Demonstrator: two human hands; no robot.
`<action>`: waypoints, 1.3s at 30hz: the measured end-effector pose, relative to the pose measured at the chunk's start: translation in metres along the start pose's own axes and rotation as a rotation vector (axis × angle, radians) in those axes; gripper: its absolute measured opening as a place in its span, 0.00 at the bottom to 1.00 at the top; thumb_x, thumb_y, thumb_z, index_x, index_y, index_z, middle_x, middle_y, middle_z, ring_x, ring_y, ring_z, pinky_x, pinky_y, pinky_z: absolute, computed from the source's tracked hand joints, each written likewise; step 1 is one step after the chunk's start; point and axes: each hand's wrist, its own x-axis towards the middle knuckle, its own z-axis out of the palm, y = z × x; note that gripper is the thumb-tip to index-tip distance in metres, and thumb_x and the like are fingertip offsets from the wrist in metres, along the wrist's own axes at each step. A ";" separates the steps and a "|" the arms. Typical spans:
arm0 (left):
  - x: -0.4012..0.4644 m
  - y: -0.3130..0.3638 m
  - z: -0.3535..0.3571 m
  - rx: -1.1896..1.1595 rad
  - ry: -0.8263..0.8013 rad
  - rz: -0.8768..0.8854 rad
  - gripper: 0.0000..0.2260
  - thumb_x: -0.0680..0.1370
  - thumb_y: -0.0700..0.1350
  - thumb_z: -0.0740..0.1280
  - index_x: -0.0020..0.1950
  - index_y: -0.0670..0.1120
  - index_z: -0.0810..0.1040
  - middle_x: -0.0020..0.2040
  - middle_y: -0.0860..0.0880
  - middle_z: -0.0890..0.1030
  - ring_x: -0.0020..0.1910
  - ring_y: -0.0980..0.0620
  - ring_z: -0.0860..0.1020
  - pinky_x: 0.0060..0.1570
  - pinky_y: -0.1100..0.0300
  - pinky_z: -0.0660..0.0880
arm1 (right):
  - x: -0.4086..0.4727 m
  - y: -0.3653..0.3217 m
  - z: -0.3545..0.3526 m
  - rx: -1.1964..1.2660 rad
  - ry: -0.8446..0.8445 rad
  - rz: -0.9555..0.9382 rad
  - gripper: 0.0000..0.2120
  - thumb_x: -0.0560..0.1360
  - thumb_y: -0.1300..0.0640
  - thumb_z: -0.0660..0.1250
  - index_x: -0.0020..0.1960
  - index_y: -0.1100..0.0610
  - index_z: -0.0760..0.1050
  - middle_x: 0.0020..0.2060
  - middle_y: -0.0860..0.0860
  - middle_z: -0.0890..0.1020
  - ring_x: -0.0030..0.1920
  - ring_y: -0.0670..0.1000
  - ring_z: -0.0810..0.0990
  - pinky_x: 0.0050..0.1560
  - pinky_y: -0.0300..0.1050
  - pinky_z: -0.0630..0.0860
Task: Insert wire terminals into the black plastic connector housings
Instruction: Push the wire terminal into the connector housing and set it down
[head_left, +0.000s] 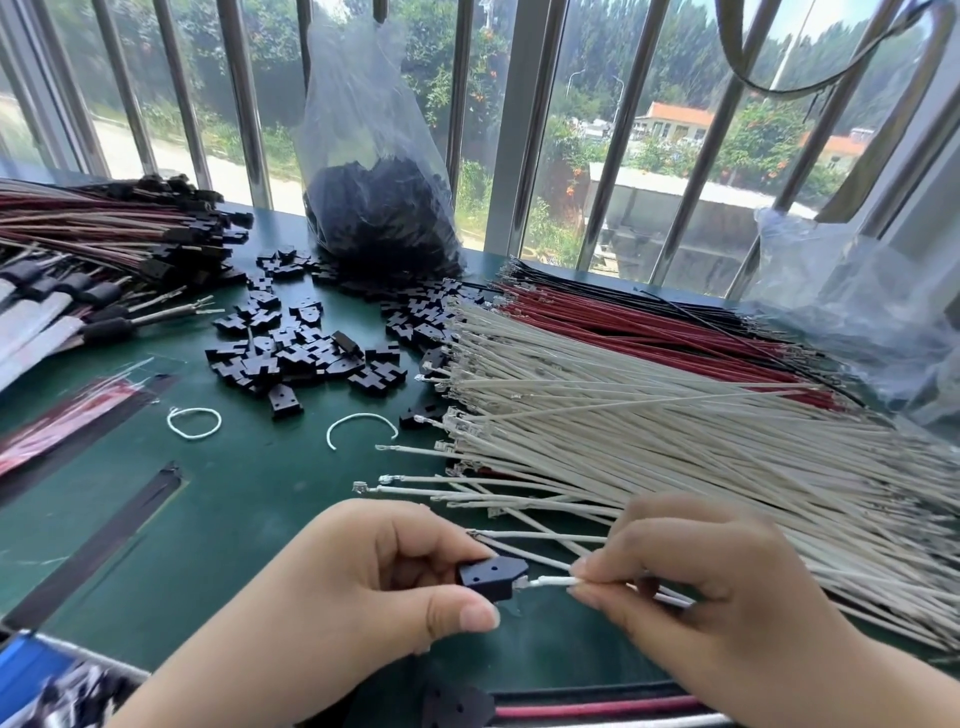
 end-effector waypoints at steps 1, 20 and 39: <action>0.000 0.000 0.000 0.004 -0.004 -0.002 0.14 0.58 0.48 0.77 0.43 0.55 0.85 0.30 0.51 0.82 0.27 0.61 0.77 0.29 0.68 0.73 | 0.000 0.000 0.000 -0.011 -0.003 -0.015 0.05 0.70 0.52 0.70 0.37 0.50 0.82 0.31 0.40 0.78 0.30 0.43 0.76 0.27 0.40 0.73; 0.001 -0.008 -0.005 0.121 -0.032 0.040 0.15 0.61 0.57 0.74 0.46 0.58 0.84 0.34 0.51 0.83 0.31 0.60 0.76 0.35 0.66 0.74 | -0.001 -0.004 0.000 -0.210 -0.057 -0.136 0.08 0.71 0.54 0.69 0.34 0.54 0.79 0.28 0.45 0.72 0.28 0.44 0.69 0.25 0.38 0.66; 0.001 -0.012 0.003 0.154 0.123 0.119 0.14 0.62 0.48 0.75 0.46 0.61 0.84 0.37 0.46 0.83 0.28 0.58 0.77 0.32 0.64 0.76 | 0.000 -0.010 0.009 0.139 -0.161 0.261 0.06 0.66 0.52 0.75 0.36 0.47 0.77 0.33 0.43 0.80 0.33 0.42 0.78 0.32 0.29 0.70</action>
